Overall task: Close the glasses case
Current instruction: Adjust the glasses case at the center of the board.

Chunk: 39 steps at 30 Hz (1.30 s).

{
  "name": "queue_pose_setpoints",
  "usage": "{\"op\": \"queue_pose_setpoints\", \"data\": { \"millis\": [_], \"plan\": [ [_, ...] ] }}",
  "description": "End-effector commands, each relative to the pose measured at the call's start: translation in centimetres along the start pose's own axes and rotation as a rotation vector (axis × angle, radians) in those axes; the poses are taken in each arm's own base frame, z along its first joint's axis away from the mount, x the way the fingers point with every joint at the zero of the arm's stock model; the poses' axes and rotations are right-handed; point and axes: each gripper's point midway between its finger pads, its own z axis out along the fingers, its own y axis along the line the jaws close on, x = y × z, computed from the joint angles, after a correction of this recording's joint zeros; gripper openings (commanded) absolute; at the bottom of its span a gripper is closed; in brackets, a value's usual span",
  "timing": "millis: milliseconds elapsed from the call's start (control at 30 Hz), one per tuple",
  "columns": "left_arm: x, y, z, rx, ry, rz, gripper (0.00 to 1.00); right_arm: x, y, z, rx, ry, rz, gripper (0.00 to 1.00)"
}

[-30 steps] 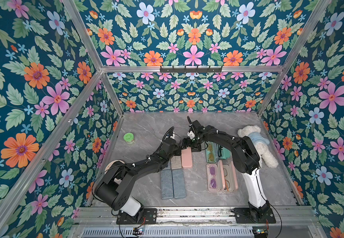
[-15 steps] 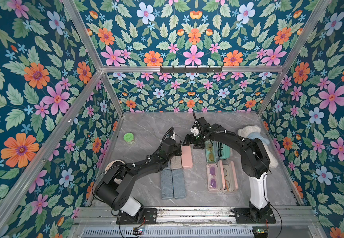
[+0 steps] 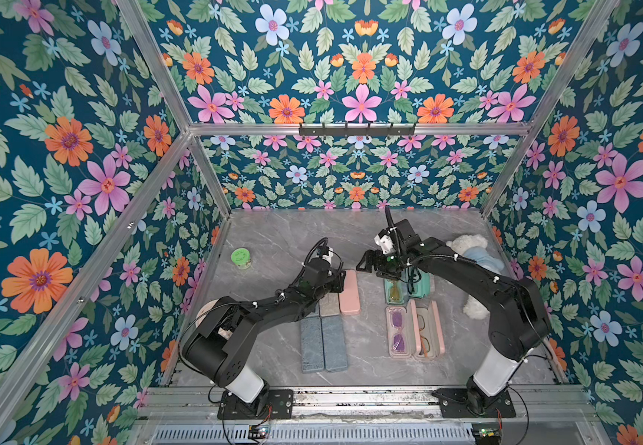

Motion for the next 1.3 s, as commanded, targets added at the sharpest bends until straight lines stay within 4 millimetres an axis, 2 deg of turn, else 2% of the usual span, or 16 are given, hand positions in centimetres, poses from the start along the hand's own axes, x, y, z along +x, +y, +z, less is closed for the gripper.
{"op": "queue_pose_setpoints", "data": {
  "millis": [0, 333, 567, 767, 967, 1267],
  "plan": [
    [0.1, -1.6, 0.4, 0.06, 0.011, 0.0, 0.41, 0.2, 0.6, -2.2, -0.019, -0.052, -0.036, 0.9],
    [2.0, -3.5, 1.5, 0.081, 0.098, 0.019, 0.42, 3.7, -0.5, -7.8, 0.024, -0.118, -0.068, 0.91],
    [3.6, -5.7, 2.1, 0.13, 0.163, 0.037, 0.42, 6.3, -1.6, -10.6, 0.047, -0.135, -0.06, 0.91],
    [4.9, -7.7, 2.5, 0.175, 0.219, 0.051, 0.41, 8.8, -3.3, -11.8, 0.087, -0.112, -0.037, 0.91],
    [6.1, -8.5, 2.8, 0.205, 0.281, 0.03, 0.4, 11.2, -5.0, -12.6, 0.119, -0.096, -0.017, 0.91],
    [8.4, -9.4, 2.8, 0.219, 0.377, 0.038, 0.38, 13.7, -6.4, -13.1, 0.147, -0.052, 0.012, 0.91]
  ]
}}
